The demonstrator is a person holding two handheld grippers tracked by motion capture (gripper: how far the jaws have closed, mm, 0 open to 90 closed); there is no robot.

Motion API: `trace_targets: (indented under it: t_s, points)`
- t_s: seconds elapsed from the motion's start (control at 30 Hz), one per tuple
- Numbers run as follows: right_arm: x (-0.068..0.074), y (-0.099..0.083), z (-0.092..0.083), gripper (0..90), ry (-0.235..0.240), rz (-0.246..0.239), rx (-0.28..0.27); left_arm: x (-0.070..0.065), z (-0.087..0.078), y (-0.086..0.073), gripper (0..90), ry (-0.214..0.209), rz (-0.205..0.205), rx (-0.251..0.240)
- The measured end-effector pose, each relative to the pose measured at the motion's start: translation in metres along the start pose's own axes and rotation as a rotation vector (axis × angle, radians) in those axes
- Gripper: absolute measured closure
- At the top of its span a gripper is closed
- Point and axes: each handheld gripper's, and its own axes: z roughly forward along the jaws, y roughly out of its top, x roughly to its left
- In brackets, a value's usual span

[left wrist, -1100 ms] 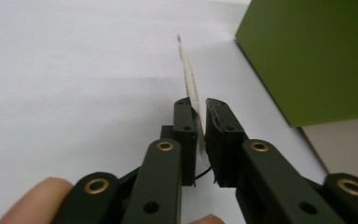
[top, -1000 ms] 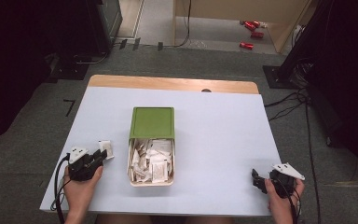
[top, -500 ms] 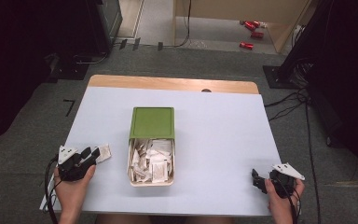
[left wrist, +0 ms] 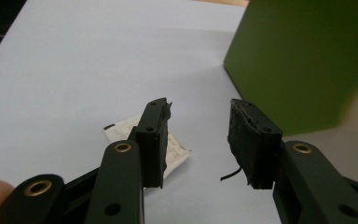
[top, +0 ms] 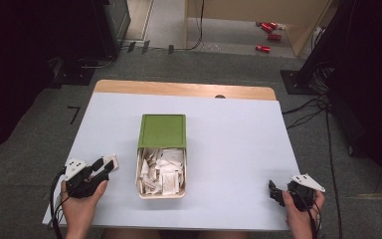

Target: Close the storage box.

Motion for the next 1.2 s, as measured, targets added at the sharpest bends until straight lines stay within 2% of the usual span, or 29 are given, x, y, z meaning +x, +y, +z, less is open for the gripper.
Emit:
trace_targets:
  t_s: [0.13,0.27,0.67,1.03,1.2]
  points:
    - [0.000,0.000,0.000,12.1,0.000,0.000,0.000,-0.008,-0.003,0.003,57.9,-0.021,0.010,-0.003]
    - [0.000,0.000,0.000,12.1,0.000,0.000,0.001,-0.020,-0.012,0.008,57.9,-0.069,0.024,-0.012]
    - [0.000,0.000,0.000,12.0,0.001,0.001,0.003,-0.045,-0.022,0.009,58.2,-0.152,0.067,-0.009]
    - [0.000,0.000,0.000,12.0,0.000,-0.001,0.001,-0.061,-0.033,0.013,58.2,-0.230,0.071,-0.017]
    - [0.000,0.000,0.000,12.0,0.000,-0.001,0.001,-0.065,-0.033,0.011,57.4,-0.247,0.083,-0.008]
